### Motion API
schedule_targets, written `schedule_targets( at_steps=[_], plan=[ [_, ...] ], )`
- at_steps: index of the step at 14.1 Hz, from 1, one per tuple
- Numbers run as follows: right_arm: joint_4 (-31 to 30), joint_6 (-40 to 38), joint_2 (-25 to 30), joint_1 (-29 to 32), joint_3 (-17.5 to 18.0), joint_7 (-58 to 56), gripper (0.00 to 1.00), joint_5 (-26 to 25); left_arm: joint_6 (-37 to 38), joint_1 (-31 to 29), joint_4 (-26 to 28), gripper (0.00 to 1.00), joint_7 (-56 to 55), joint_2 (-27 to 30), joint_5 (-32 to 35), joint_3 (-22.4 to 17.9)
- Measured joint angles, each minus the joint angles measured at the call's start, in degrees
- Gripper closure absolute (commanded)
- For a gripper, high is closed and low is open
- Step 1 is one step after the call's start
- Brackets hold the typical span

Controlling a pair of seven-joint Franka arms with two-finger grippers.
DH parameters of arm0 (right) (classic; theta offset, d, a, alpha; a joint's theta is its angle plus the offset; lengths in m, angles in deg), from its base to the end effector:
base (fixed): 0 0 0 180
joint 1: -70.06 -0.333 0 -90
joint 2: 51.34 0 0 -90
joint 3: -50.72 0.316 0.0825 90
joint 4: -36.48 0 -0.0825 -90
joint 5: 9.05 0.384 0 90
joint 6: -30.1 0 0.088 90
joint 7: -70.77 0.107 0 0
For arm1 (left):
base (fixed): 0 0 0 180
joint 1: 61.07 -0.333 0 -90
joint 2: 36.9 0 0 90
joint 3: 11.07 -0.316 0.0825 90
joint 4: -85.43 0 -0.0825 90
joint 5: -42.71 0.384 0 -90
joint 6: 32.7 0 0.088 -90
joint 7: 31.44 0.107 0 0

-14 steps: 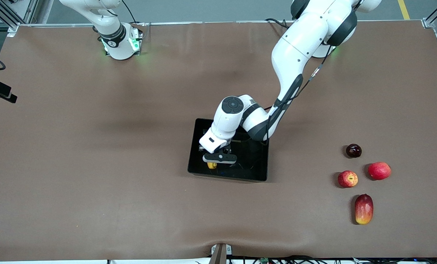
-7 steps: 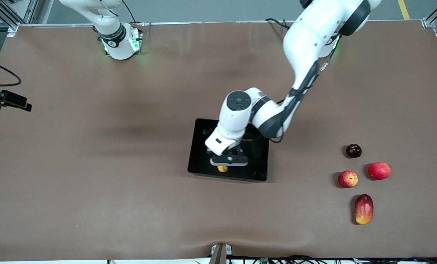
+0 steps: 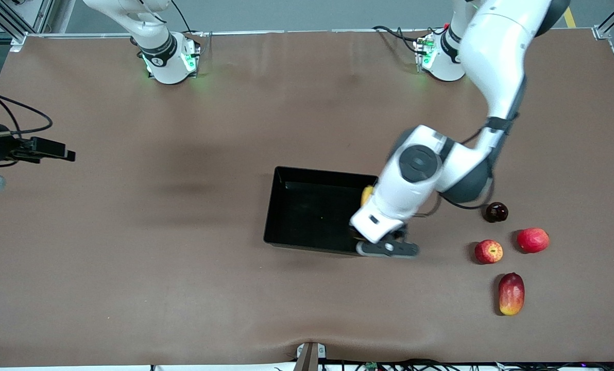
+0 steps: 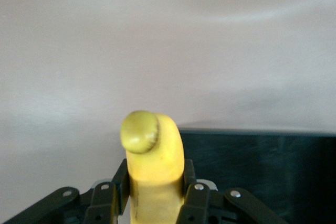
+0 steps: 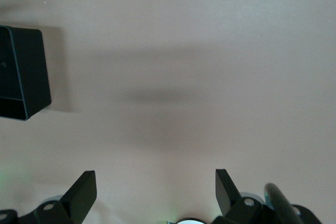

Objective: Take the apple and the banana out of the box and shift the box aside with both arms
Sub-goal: 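Carry the banana out of the tray while the right gripper reaches the tray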

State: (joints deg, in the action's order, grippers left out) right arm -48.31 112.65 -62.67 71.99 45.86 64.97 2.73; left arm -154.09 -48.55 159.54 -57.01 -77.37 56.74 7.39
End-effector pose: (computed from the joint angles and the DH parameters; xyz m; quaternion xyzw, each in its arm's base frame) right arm 0.5933 -0.0419 0.5455 -0.9886 0.0075 0.1062 0.1066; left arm 0.6784 -0.3239 0.3572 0.9953 -0.0586 0.0718 0.0289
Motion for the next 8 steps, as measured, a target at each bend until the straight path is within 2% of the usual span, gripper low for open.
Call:
schedule_targets(
  at_steps=[4,8],
  plan=[
    [-0.11,4.81,-3.44,-4.73,0.35,0.71,0.00,1.48,4.73,-6.15,3.01,1.00,15.16,-0.21,-0.03,-0.10],
    [-0.33,14.07,-9.59,-12.30,0.58,8.99,0.00,4.47,3.26,-11.19,8.13,1.00,19.50,-1.56,2.29,-0.23]
  ],
)
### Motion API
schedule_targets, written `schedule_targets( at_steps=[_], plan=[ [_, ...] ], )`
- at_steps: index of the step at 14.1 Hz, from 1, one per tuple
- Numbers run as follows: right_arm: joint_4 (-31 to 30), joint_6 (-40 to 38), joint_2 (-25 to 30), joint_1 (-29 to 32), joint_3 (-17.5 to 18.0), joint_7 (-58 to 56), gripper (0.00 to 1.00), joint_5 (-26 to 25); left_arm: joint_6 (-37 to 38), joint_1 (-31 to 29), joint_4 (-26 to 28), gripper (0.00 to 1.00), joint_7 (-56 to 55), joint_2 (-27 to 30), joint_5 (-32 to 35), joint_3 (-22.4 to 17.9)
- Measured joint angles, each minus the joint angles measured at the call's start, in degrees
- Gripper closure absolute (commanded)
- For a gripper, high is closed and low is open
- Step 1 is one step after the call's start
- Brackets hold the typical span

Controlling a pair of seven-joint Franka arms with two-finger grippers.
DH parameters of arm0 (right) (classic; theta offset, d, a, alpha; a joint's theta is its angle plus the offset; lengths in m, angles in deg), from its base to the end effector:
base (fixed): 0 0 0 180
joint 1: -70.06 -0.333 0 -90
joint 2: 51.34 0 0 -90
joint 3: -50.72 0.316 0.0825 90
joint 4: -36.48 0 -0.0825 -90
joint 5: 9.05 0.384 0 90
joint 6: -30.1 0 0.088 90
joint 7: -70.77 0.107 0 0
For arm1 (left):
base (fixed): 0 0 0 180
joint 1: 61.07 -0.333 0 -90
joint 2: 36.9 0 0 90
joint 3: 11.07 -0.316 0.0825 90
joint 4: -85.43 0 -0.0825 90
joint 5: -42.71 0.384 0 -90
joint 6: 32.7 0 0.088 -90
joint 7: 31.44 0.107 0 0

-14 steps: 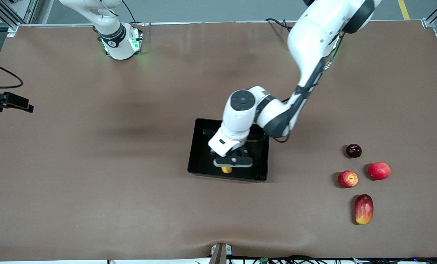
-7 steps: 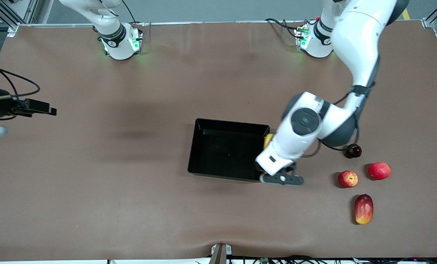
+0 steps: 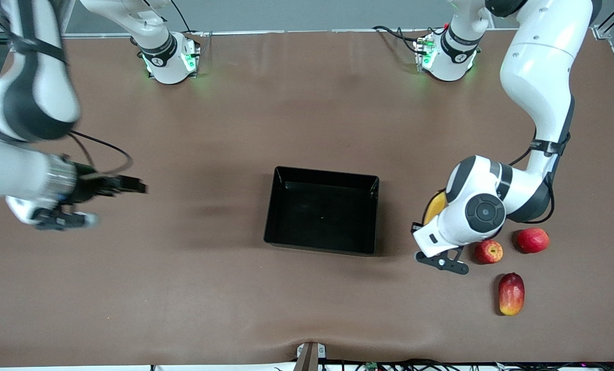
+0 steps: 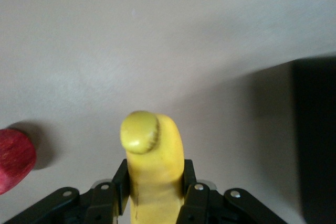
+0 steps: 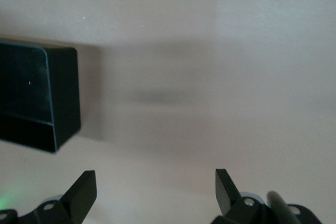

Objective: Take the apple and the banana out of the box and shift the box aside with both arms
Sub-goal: 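Carry the banana out of the tray while the right gripper reaches the tray, then lower the banana beside the apples and open the left gripper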

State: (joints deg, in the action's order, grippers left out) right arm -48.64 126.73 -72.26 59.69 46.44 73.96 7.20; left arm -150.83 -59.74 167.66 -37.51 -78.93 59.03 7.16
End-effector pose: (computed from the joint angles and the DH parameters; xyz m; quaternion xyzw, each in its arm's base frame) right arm 0.6446 0.1023 0.4555 -0.9888 0.0013 0.0905 0.1183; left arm 0.6914 -0.1852 0.2670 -0.9874 0.1538 0.0287 0.0232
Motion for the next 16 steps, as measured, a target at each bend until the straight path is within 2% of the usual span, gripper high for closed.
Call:
schedule_targets(
  at_steps=[4,8,9,10,11,13,14,15,16],
  plan=[
    [0.02,7.18,-4.34,-9.36,0.06,8.46,0.00,0.21,-10.97,-5.39,7.77,1.00,0.22,-1.73,3.88,-0.25],
    [-0.07,15.05,-9.26,-16.77,0.05,12.39,0.00,0.22,-12.69,-7.49,9.67,0.99,0.42,-1.76,4.16,-0.20],
    [-0.10,18.37,-11.14,-18.51,0.05,14.30,0.00,0.22,-12.69,-7.52,9.67,0.76,0.41,-1.68,4.16,-0.20],
    [-0.10,21.52,-13.15,-20.24,0.05,15.76,0.00,0.21,-12.69,-7.70,9.66,0.12,0.41,-1.62,4.16,-0.20],
    [-0.08,24.34,-15.06,-21.85,0.05,16.94,0.00,0.21,-12.70,-7.98,9.65,0.00,0.41,-1.59,4.16,-0.20],
    [-0.02,28.22,-18.17,-24.33,0.00,18.85,0.00,0.19,-12.76,-8.48,9.61,0.00,0.41,-1.44,4.16,-0.20],
    [-0.02,28.93,-19.24,-25.16,-0.04,19.12,0.31,0.12,-12.81,-8.62,9.52,0.00,0.41,-1.22,4.16,-0.14],
    [0.01,29.17,-19.93,-25.69,-0.09,19.16,0.69,-0.17,-12.84,-8.72,9.30,0.00,0.35,-0.80,4.16,0.06],
    [0.01,29.19,-20.29,-25.91,-0.12,19.62,0.95,-0.54,-12.84,-8.75,9.09,0.00,0.27,0.07,4.16,0.25]
  ],
)
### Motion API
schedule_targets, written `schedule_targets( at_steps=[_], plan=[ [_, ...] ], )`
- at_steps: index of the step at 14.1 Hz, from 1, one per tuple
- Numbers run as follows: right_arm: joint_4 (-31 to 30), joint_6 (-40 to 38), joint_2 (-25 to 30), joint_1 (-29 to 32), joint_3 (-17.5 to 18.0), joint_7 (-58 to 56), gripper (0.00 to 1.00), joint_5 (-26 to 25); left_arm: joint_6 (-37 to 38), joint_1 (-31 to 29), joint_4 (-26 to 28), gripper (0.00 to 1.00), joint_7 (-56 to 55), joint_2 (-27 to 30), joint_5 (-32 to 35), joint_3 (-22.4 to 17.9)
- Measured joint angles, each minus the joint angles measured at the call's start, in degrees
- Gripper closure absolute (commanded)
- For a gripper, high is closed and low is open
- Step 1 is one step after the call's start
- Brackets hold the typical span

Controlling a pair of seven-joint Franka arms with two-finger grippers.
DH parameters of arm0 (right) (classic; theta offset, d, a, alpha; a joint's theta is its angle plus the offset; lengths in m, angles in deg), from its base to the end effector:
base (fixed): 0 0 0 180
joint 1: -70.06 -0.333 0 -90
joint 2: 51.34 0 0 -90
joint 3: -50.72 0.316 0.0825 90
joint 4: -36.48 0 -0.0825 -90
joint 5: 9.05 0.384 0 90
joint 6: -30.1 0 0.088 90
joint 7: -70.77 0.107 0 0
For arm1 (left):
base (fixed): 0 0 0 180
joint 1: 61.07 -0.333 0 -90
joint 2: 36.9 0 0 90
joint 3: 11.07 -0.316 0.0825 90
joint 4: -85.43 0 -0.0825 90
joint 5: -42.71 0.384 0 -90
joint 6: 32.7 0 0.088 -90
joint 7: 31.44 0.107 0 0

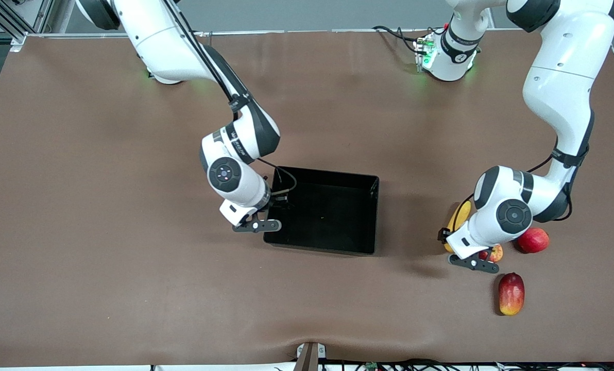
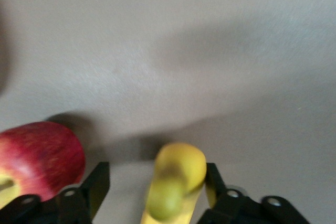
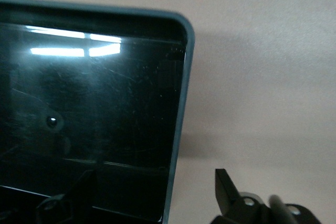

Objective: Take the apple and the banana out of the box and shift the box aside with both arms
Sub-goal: 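Lower the banana beside the apples and open the left gripper, then drag the tray with the right gripper while the left gripper withdraws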

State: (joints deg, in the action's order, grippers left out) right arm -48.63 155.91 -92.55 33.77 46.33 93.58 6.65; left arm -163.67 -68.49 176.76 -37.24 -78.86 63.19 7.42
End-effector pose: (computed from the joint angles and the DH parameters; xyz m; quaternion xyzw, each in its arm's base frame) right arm 0.5981 0.3945 0.2494 -0.9963 -0.0080 0.0414 0.0747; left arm 0.6901 -0.0957 0.2193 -0.9919 0.1240 -0.0085 0.0269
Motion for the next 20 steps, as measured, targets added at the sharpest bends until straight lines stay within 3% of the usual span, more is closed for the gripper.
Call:
schedule_targets(
  at_steps=[1,8,13,16,20],
  plan=[
    [0.01,-0.01,-0.07,-0.04,-0.01,1.15,1.00,-0.16,0.29,0.01,-0.15,0.00,-0.09,1.38,0.00,0.18],
    [0.06,-0.31,-0.11,-0.16,-0.12,4.01,1.00,-1.18,13.86,-0.18,-1.72,0.00,-0.26,16.85,-3.61,0.61],
    [1.17,-2.15,0.11,0.11,-0.85,4.36,1.00,-1.19,24.79,-0.40,-7.38,0.00,-0.22,22.47,-5.40,0.57],
    [4.73,-10.29,2.03,3.60,-1.85,2.89,1.00,-1.45,28.62,-1.09,-8.26,0.00,0.13,26.36,-5.97,0.49],
    [6.88,-23.60,8.97,13.02,-2.27,-2.78,1.00,-1.62,31.50,-1.86,-8.30,0.00,0.38,30.75,-9.17,0.54]
  ],
)
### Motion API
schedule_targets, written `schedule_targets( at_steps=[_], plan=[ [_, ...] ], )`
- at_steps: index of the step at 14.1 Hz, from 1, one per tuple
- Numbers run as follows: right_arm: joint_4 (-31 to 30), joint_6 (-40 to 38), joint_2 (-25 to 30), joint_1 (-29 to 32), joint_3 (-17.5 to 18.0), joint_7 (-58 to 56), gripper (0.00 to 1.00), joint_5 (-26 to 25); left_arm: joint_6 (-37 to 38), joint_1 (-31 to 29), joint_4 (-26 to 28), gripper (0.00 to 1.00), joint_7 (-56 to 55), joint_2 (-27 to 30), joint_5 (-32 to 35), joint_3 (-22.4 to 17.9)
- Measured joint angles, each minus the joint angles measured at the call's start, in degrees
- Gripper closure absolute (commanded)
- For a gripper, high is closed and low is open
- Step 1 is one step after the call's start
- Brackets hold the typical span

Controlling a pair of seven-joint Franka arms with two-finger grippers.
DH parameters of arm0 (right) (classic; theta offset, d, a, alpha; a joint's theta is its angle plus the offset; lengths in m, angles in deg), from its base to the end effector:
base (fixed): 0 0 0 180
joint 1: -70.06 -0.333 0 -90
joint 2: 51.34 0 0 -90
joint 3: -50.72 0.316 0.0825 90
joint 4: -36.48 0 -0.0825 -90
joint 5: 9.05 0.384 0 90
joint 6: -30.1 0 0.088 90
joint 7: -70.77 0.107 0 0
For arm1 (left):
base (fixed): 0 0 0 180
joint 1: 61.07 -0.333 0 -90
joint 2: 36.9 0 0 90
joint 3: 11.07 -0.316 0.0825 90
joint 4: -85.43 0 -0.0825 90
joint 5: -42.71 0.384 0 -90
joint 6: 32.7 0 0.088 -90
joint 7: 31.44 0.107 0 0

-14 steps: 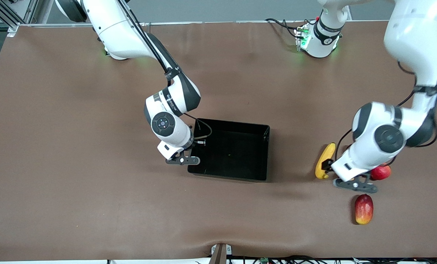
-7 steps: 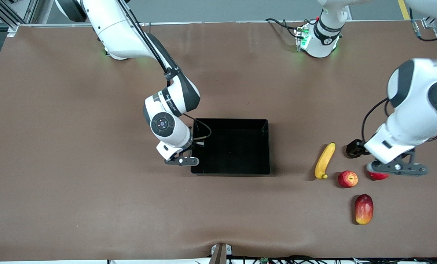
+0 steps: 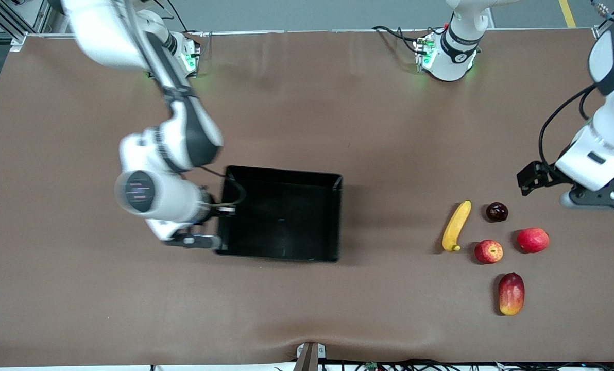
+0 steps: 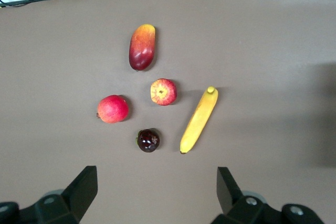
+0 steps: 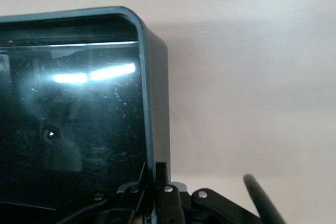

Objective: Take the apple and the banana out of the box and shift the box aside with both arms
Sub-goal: 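Drag the tray with the right gripper while the left gripper withdraws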

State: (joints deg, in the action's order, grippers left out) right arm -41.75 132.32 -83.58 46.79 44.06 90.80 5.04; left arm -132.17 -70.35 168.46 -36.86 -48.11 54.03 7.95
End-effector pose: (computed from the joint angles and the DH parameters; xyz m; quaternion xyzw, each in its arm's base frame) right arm 0.6593 0.2348 0.3839 -0.9922 0.0573 0.0932 0.0602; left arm 0.6234 -0.0686 0.5889 -0.9955 0.0443 -0.0591 0.0593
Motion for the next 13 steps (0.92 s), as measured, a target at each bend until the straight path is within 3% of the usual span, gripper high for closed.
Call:
schedule_targets(
  at_steps=[4,8,11,13],
  plan=[
    [-1.04,-8.16,4.70,8.25,-0.01,-1.20,1.00,-4.01,2.72,0.02,0.03,0.00,0.00,2.80,-2.03,0.06],
    [-4.37,-8.27,5.02,16.56,-0.07,-8.91,1.00,-6.55,5.19,1.39,0.75,0.00,0.00,5.24,-2.76,-0.91],
    [-6.44,-5.47,4.96,25.40,-0.11,-21.11,1.00,-6.62,5.40,9.22,3.59,0.00,0.00,7.61,-3.82,-9.16],
    [-9.80,0.91,4.67,30.18,-0.07,-28.38,1.00,-6.61,5.39,12.62,5.28,0.00,0.05,9.34,-6.94,-14.40]
  ],
)
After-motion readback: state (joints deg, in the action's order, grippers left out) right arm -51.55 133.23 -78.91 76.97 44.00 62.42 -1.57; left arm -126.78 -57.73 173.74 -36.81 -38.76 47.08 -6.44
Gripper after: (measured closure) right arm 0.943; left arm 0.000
